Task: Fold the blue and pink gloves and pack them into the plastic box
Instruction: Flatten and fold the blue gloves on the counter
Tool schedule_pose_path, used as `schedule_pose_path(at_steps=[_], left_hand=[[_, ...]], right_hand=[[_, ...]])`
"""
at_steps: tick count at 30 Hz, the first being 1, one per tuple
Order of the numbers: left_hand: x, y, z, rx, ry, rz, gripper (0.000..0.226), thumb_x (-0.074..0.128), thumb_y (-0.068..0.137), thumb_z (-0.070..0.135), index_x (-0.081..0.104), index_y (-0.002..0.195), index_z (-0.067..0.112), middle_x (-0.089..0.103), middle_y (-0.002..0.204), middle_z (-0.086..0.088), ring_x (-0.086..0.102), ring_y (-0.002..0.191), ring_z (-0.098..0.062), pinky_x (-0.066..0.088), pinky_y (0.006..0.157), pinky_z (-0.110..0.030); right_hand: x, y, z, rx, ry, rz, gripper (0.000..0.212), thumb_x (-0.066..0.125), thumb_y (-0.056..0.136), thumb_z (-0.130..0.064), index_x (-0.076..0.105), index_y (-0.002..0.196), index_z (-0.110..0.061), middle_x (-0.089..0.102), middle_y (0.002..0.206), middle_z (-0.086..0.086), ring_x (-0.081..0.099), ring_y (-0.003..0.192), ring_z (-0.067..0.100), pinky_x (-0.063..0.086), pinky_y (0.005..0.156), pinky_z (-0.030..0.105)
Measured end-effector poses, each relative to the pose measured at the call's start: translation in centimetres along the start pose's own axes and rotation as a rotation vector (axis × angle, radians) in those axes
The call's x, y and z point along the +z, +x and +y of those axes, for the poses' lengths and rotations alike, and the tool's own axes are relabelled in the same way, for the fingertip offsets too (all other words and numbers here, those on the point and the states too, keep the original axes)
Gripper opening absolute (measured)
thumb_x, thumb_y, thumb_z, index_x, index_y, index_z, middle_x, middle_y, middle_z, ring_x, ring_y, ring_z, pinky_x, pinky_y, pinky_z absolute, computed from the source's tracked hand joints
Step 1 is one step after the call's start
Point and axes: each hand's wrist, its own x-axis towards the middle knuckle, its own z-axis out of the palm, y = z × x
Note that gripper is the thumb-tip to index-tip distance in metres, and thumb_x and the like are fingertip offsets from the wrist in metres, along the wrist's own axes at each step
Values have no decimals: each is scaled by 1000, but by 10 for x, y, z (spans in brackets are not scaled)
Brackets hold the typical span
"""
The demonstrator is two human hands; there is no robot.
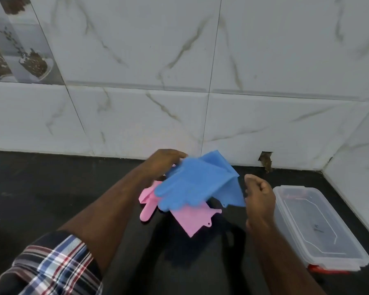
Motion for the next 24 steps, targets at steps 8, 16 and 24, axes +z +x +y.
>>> schedule_pose_path(at_steps=[8, 16, 24], left_hand=[[-3, -20, -43, 215, 524, 330, 30, 53, 91, 16, 68, 116, 22, 70, 105, 2, 63, 86, -15, 44, 73, -22], [38, -71, -91, 186, 939, -139, 51, 71, 83, 47, 59, 130, 30, 59, 126, 7, 53, 118, -15, 46, 100, -37], [37, -98, -134, 195, 1052, -118, 41, 68, 84, 40, 57, 123, 31, 55, 120, 6, 50, 114, -15, 45, 93, -35]], right_hand=[[-13, -11, 33, 19, -511, -170, 24, 66, 89, -15, 61, 111, -24, 64, 102, -5, 60, 89, 10, 54, 73, 30], [-33, -28, 55, -98, -937, -557, 32, 60, 88, -5, 65, 114, -23, 61, 124, -5, 51, 102, 4, 45, 95, 23], [-42, -31, 71, -333, -1246, -638, 36, 56, 90, -6, 65, 121, -22, 57, 129, 0, 49, 120, 18, 42, 105, 31]])
